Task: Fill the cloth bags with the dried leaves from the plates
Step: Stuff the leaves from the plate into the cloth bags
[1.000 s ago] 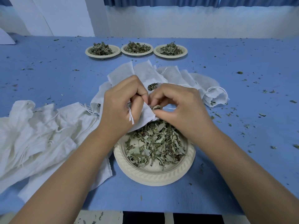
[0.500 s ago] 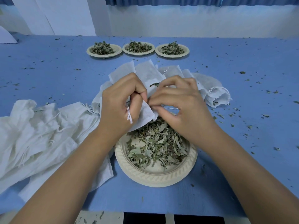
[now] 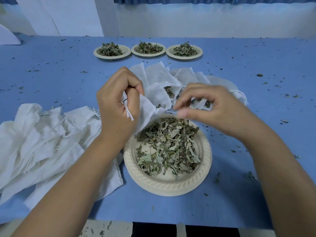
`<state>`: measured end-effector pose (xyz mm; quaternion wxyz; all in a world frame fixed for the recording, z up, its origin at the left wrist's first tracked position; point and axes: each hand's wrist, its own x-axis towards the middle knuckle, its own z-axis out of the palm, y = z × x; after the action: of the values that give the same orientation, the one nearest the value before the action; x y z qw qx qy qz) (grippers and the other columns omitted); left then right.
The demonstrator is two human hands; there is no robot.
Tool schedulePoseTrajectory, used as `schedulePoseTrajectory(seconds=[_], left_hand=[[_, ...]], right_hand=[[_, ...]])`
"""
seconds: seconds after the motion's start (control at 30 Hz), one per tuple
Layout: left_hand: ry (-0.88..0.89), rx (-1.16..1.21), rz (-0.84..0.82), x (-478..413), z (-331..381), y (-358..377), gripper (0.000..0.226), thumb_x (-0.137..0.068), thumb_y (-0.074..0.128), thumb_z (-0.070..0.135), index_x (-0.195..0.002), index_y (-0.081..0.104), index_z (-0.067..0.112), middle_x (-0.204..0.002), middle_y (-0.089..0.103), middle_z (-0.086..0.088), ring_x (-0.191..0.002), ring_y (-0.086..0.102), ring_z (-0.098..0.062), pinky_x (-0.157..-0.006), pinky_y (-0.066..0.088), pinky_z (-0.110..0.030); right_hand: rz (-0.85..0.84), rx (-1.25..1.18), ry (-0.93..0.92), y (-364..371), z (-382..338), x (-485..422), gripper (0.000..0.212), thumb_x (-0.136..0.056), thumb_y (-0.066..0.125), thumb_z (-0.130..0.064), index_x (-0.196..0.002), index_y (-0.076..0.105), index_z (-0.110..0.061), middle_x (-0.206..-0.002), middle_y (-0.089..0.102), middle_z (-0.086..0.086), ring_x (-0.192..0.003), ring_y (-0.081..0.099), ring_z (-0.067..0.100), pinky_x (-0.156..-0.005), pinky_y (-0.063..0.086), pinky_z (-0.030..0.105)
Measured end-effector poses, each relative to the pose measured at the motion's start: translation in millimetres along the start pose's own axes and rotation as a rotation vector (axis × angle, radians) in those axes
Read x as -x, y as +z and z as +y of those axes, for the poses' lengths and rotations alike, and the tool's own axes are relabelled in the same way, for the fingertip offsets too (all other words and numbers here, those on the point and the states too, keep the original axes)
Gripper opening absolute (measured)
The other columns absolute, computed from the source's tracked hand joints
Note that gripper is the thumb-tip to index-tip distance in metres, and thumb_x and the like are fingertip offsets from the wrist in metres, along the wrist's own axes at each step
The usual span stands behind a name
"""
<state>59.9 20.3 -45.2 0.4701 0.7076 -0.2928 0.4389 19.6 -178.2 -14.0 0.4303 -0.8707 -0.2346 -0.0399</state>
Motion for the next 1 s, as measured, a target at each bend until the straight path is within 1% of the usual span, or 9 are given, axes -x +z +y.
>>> schedulePoseTrajectory(seconds=[0.07, 0.13, 0.27, 0.37, 0.53, 0.63, 0.7, 0.8, 1.0], left_hand=[[-0.007, -0.005, 0.043, 0.3, -0.8, -1.0, 0.032, -0.069, 0.034, -0.013, -0.069, 0.053, 0.013, -0.066, 0.046, -0.002, -0.062, 0.043, -0.008, -0.060, 0.031, -0.018], [-0.009, -0.003, 0.069, 0.4, -1.7, -2.3, 0.032, -0.069, 0.034, -0.013, -0.070, 0.053, 0.013, -0.067, 0.046, -0.002, -0.062, 0.043, -0.009, -0.060, 0.032, -0.020], [-0.003, -0.006, 0.070, -1.1, 0.1, -2.1, 0.031, -0.070, 0.034, -0.014, -0.068, 0.054, 0.009, -0.067, 0.046, -0.004, -0.061, 0.043, -0.011, -0.059, 0.032, -0.021], [0.013, -0.007, 0.076, -1.0, -0.6, -2.5, 0.032, -0.070, 0.034, -0.014, -0.069, 0.054, 0.011, -0.067, 0.046, -0.003, -0.061, 0.043, -0.010, -0.060, 0.031, -0.020], [-0.034, 0.021, 0.119, -1.3, -3.6, -2.7, 0.034, -0.072, 0.034, -0.014, -0.072, 0.053, 0.014, -0.067, 0.047, -0.002, -0.061, 0.042, -0.014, -0.056, 0.030, -0.028], [-0.024, 0.011, 0.080, 0.3, -1.9, -1.3, 0.033, -0.073, 0.034, -0.015, -0.072, 0.054, 0.012, -0.068, 0.047, -0.004, -0.062, 0.043, -0.011, -0.059, 0.032, -0.024], [-0.024, 0.007, 0.043, 0.1, -1.2, -1.0, 0.033, -0.073, 0.034, -0.014, -0.073, 0.053, 0.013, -0.068, 0.047, -0.004, -0.063, 0.043, -0.007, -0.062, 0.032, -0.019], [-0.024, -0.003, -0.023, 0.6, -1.4, 0.4, 0.030, -0.072, 0.035, -0.014, -0.068, 0.056, 0.007, -0.069, 0.047, -0.002, -0.064, 0.042, -0.001, -0.062, 0.030, -0.016], [0.053, -0.002, -0.105, 2.2, -1.3, 2.6, 0.029, -0.071, 0.036, -0.016, -0.067, 0.056, 0.005, -0.069, 0.048, -0.002, -0.063, 0.042, -0.003, -0.064, 0.031, -0.014]], right_hand=[[-0.294, 0.091, 0.079, 4.6, 1.5, 0.0, 0.035, -0.067, 0.077, -0.047, -0.099, 0.071, -0.032, -0.099, 0.059, -0.016, -0.094, 0.052, -0.001, -0.086, 0.041, 0.021], [-0.376, 0.202, 0.049, 15.1, 3.6, -1.3, 0.037, -0.069, 0.081, -0.038, -0.104, 0.069, -0.034, -0.098, 0.056, -0.014, -0.085, 0.048, -0.003, -0.080, 0.040, 0.016], [-0.306, 0.155, -0.030, 25.3, 2.6, -4.6, 0.023, -0.073, 0.081, -0.019, -0.094, 0.072, -0.020, -0.094, 0.062, -0.003, -0.065, 0.053, 0.004, -0.072, 0.050, 0.027], [-0.293, 0.067, -0.042, 25.2, 1.9, -2.7, 0.017, -0.074, 0.081, -0.011, -0.088, 0.073, -0.013, -0.091, 0.064, -0.003, -0.061, 0.057, 0.008, -0.070, 0.052, 0.027], [-0.258, -0.081, -0.052, 17.6, -0.7, -1.0, 0.018, -0.075, 0.076, -0.002, -0.089, 0.071, -0.012, -0.086, 0.063, -0.012, -0.083, 0.061, 0.011, -0.081, 0.050, 0.024], [-0.234, -0.122, -0.085, 16.5, -2.1, -1.4, 0.019, -0.076, 0.071, 0.005, -0.092, 0.072, -0.006, -0.089, 0.062, -0.002, -0.090, 0.060, 0.015, -0.089, 0.048, 0.028], [-0.176, -0.202, -0.100, 16.2, -2.9, -1.5, 0.020, -0.077, 0.068, 0.011, -0.090, 0.072, -0.003, -0.092, 0.064, 0.003, -0.092, 0.062, 0.017, -0.091, 0.050, 0.029], [-0.047, -0.286, -0.145, 12.3, -2.3, -1.2, 0.028, -0.077, 0.068, 0.011, -0.093, 0.070, -0.012, -0.091, 0.066, 0.007, -0.088, 0.064, 0.019, -0.082, 0.051, 0.026], [0.242, -0.535, -0.279, 16.0, -3.9, -1.3, 0.031, -0.074, 0.066, 0.009, -0.093, 0.062, -0.015, -0.083, 0.066, 0.000, -0.078, 0.065, 0.011, -0.074, 0.054, 0.022]])
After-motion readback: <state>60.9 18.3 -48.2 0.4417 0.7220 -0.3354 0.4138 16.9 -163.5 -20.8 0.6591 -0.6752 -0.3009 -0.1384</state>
